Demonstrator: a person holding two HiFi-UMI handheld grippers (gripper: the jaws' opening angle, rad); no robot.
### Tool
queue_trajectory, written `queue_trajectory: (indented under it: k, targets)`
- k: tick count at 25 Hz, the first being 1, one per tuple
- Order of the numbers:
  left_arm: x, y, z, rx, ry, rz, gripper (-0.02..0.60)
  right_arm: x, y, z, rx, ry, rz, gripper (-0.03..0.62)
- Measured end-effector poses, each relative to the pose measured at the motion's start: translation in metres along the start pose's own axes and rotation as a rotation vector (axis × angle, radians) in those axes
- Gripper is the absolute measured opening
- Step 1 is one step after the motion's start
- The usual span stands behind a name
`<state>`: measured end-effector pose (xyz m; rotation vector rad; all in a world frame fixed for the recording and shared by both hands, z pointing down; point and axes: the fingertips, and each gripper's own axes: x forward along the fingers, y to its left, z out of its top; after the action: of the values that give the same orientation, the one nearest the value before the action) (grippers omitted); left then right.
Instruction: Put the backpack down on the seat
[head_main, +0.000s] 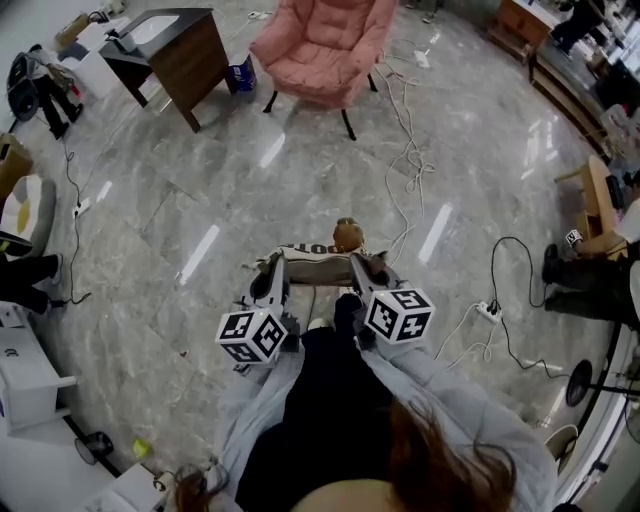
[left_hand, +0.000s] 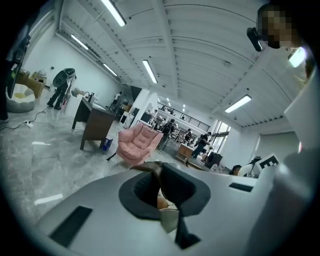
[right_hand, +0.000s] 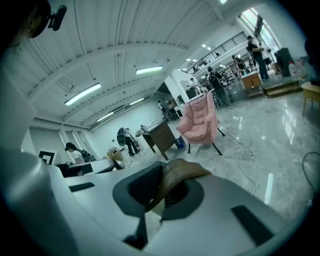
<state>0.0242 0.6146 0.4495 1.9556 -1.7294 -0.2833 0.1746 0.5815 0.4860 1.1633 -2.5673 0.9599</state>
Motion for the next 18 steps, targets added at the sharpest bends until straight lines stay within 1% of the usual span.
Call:
queue_trajectory:
  k: [5,10,14,18]
  targets:
    - [0.009,-0.008,0.020,0.114,-0.003,-0.048,0.025,0.006,0.007,0.031,-0.042,-0.064,-0.008,0.008]
    - [0.014,-0.016,0.031,0.173,-0.013,-0.077,0.025,0.004,0.011,0.047,-0.103,-0.099,-0.020,0.008]
    - [0.027,-0.024,0.035,0.241,-0.017,-0.096,0.025,0.010,0.005,0.054,-0.161,-0.103,-0.020,0.008]
    - [0.045,-0.018,0.039,0.257,-0.025,-0.088,0.025,0.024,-0.004,0.060,-0.191,-0.121,-0.013,0.008]
